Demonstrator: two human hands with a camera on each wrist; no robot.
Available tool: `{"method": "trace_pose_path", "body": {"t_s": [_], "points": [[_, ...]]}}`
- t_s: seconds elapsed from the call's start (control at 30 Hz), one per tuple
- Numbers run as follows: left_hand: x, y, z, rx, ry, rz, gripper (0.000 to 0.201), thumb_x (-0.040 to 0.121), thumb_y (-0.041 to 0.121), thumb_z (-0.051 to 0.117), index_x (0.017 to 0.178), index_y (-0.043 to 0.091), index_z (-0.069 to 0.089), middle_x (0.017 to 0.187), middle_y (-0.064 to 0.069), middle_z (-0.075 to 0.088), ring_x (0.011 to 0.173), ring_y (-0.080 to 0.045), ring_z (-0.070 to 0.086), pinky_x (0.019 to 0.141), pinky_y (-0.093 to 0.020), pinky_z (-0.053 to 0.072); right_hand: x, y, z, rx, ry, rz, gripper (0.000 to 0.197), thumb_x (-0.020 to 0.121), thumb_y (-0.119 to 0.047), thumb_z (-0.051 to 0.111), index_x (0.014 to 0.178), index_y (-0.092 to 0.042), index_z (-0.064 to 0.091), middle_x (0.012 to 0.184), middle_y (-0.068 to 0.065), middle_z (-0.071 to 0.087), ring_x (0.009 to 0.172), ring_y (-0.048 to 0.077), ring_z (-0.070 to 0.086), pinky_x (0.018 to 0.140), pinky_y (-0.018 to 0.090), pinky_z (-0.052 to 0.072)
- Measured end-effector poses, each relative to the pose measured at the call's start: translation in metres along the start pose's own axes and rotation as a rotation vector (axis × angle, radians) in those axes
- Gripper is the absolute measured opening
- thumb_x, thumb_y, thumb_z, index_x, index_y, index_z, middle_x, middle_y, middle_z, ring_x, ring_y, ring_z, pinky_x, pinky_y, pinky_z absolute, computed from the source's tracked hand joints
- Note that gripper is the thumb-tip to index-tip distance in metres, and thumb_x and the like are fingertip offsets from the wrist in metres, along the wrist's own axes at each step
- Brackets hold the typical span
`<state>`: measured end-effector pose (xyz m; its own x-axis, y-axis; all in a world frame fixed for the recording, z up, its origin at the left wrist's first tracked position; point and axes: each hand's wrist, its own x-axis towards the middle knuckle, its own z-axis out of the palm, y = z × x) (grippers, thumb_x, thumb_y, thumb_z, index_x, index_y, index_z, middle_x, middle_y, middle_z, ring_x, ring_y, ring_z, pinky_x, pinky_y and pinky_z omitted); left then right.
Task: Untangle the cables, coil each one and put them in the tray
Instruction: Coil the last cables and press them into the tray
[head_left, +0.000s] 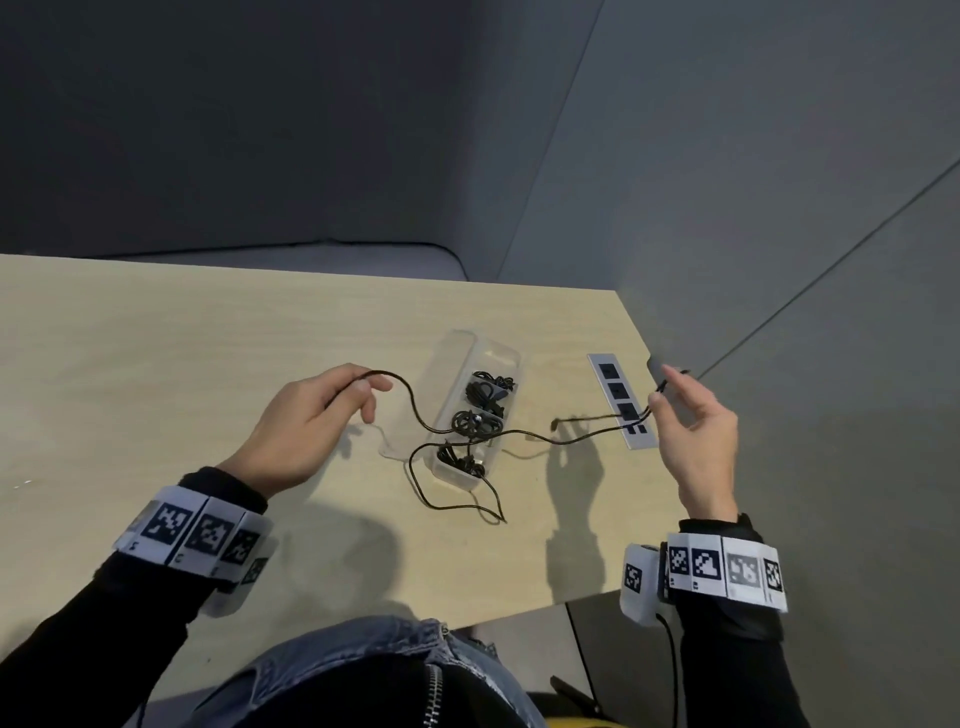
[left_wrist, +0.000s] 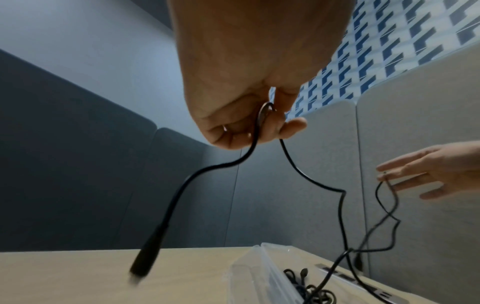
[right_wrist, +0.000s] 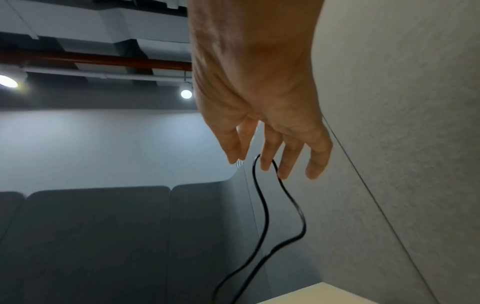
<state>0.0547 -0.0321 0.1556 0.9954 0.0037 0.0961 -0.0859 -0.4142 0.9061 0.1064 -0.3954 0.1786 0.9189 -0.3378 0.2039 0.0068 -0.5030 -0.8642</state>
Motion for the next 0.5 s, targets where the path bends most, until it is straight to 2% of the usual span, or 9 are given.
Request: {"method": "trace_pose_path", "body": {"t_s": [0.07, 0.13, 0.2, 0.23, 0.3, 0.33, 0.4, 0.47, 0.5], "points": [[-0.003, 0.003, 0.006, -0.043, -0.017, 0.045, 0.027, 0.100, 0.021, 0.042, 0.091, 0.010, 0.066, 0.076, 0.023, 0.062, 0.054, 0.000, 0.047, 0.057, -0.018, 0.036, -0.003, -0.001, 0.003, -0.055, -0.019, -0.004, 0.036, 0.089, -0.014, 0.063, 0.123, -0.025, 0.062, 0.138, 0.001, 0.053, 0.128, 0.011, 0.047, 0.109, 0.034, 0.038], [-0.006, 0.005, 0.011, -0.072, -0.044, 0.090, 0.028, 0.098, 0.032, 0.042, 0.095, 0.019, 0.067, 0.073, 0.017, 0.060, 0.053, -0.005, 0.043, 0.054, -0.021, 0.035, -0.005, -0.003, 0.006, -0.094, -0.065, 0.053, 0.038, 0.090, -0.016, 0.063, 0.127, -0.021, 0.059, 0.134, 0.002, 0.057, 0.118, 0.015, 0.055, 0.104, 0.036, 0.043], [-0.009, 0.005, 0.014, -0.087, -0.091, 0.140, 0.030, 0.094, 0.042, 0.039, 0.102, 0.029, 0.066, 0.072, 0.010, 0.058, 0.053, -0.016, 0.042, 0.054, -0.027, 0.036, -0.008, -0.006, 0.010, -0.143, -0.126, 0.089, 0.039, 0.090, -0.018, 0.063, 0.128, -0.016, 0.058, 0.128, 0.004, 0.061, 0.102, 0.017, 0.061, 0.094, 0.034, 0.049], [-0.009, 0.006, 0.016, -0.090, -0.124, 0.159, 0.029, 0.094, 0.042, 0.040, 0.104, 0.032, 0.066, 0.072, 0.007, 0.058, 0.054, -0.021, 0.043, 0.053, -0.027, 0.037, -0.011, -0.009, 0.012, -0.157, -0.156, 0.078, 0.037, 0.090, -0.017, 0.063, 0.126, -0.014, 0.059, 0.125, 0.005, 0.063, 0.096, 0.015, 0.062, 0.087, 0.028, 0.050], [-0.011, 0.010, 0.020, -0.067, -0.190, 0.207, 0.027, 0.095, 0.039, 0.042, 0.106, 0.035, 0.066, 0.072, 0.005, 0.059, 0.053, -0.020, 0.045, 0.052, -0.027, 0.037, -0.021, -0.020, 0.020, -0.148, -0.246, 0.014, 0.029, 0.091, -0.016, 0.062, 0.119, -0.014, 0.064, 0.118, 0.004, 0.067, 0.090, 0.008, 0.063, 0.078, 0.015, 0.050], [-0.011, 0.014, 0.023, -0.028, -0.212, 0.235, 0.027, 0.094, 0.040, 0.042, 0.106, 0.037, 0.067, 0.072, 0.006, 0.060, 0.052, -0.015, 0.045, 0.051, -0.027, 0.037, -0.028, -0.028, 0.025, -0.117, -0.332, -0.018, 0.026, 0.092, -0.017, 0.061, 0.117, -0.016, 0.066, 0.117, 0.001, 0.067, 0.093, 0.004, 0.062, 0.080, 0.014, 0.051], [-0.011, 0.020, 0.028, 0.089, -0.233, 0.290, 0.030, 0.092, 0.050, 0.040, 0.104, 0.043, 0.066, 0.073, 0.010, 0.062, 0.053, -0.006, 0.048, 0.054, -0.029, 0.040, -0.046, -0.044, 0.038, -0.051, -0.573, -0.072, 0.026, 0.095, -0.025, 0.054, 0.119, -0.022, 0.065, 0.123, -0.008, 0.064, 0.110, 0.000, 0.057, 0.094, 0.020, 0.047], [-0.008, 0.025, 0.032, 0.169, -0.240, 0.310, 0.031, 0.090, 0.056, 0.037, 0.100, 0.047, 0.065, 0.074, 0.013, 0.063, 0.060, -0.006, 0.053, 0.060, -0.032, 0.046, -0.063, -0.056, 0.054, -0.022, -0.751, -0.121, 0.028, 0.098, -0.031, 0.047, 0.120, -0.026, 0.064, 0.126, -0.012, 0.062, 0.118, -0.003, 0.053, 0.100, 0.019, 0.042], [-0.006, 0.026, 0.034, 0.184, -0.236, 0.306, 0.032, 0.089, 0.058, 0.036, 0.099, 0.047, 0.065, 0.073, 0.013, 0.063, 0.059, -0.008, 0.053, 0.061, -0.033, 0.046, -0.069, -0.059, 0.061, -0.009, -0.779, -0.129, 0.028, 0.099, -0.032, 0.046, 0.115, -0.024, 0.067, 0.120, -0.011, 0.066, 0.115, -0.002, 0.056, 0.099, 0.020, 0.042]]}}
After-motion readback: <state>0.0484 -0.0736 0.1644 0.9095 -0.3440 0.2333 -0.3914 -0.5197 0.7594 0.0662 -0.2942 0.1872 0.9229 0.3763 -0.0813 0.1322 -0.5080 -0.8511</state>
